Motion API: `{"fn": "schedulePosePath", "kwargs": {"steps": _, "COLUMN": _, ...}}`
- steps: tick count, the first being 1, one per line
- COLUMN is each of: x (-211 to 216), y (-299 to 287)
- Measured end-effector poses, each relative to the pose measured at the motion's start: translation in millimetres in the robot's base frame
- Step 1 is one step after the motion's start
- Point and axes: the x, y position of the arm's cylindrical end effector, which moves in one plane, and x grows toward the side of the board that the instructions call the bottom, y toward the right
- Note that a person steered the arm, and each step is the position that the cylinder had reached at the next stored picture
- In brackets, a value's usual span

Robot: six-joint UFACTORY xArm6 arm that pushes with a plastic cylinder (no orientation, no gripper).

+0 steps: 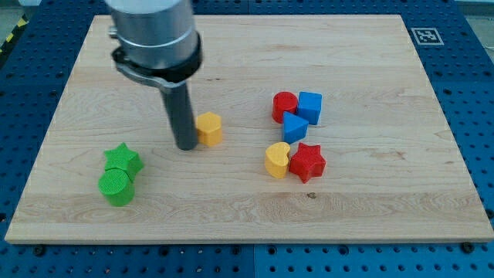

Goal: Move the arm towards the bottom right corner

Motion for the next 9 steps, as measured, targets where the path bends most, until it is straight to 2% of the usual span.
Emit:
{"fn": "schedulePosePath", "kwargs": {"steps": 2, "x": 6.7, "y": 18.2}}
{"fn": "schedulePosePath", "kwargs": {"steps": 4, "x": 37.6, "y": 18.2}}
{"fn": "schedulePosePath", "kwargs": {"steps": 6, "x": 80.1, "y": 61.3}}
{"fn": "schedulePosePath", "kwargs": {"steps": 8, "x": 89.6, "y": 72.2}}
{"fn": "schedulePosePath", "kwargs": {"steps": 9, "x": 105.5, "y": 122.9}}
